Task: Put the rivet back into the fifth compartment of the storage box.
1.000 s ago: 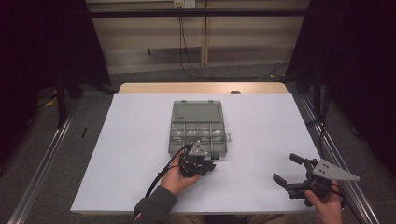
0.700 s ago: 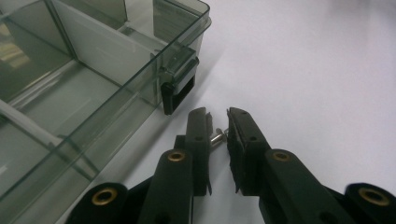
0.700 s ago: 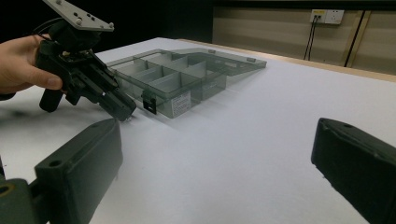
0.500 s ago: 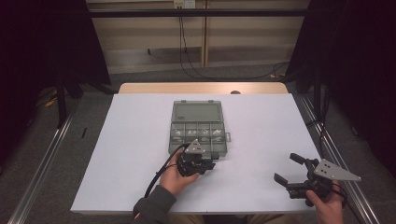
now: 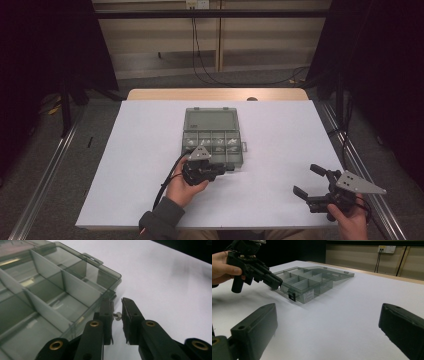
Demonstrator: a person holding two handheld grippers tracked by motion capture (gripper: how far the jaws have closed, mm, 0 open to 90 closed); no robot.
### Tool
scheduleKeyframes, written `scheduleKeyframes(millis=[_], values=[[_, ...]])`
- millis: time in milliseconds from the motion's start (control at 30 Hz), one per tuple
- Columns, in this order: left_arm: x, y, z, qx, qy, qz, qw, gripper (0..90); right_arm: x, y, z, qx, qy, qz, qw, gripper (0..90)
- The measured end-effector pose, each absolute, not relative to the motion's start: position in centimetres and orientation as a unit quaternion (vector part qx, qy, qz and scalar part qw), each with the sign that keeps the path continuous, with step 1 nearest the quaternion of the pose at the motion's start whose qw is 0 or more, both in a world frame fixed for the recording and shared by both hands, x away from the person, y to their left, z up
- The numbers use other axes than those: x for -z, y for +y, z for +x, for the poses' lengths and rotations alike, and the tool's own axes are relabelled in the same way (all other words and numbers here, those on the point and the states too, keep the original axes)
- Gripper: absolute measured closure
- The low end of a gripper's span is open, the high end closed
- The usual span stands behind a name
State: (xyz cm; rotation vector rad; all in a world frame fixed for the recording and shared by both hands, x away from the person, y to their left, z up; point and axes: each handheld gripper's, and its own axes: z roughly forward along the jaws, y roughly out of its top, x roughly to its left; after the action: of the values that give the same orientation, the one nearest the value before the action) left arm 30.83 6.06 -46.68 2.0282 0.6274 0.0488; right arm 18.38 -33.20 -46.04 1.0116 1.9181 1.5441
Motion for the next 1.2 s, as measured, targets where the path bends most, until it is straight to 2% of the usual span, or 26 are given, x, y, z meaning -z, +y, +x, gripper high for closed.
scheduleKeyframes(millis=[1200], values=[[45.0, 10.1, 32.1, -0.064, 0.310, 0.798, 0.514, 79.3, 46.0, -33.2, 18.3, -0.564, 0.701, 0.366, 0.238, 1.9]])
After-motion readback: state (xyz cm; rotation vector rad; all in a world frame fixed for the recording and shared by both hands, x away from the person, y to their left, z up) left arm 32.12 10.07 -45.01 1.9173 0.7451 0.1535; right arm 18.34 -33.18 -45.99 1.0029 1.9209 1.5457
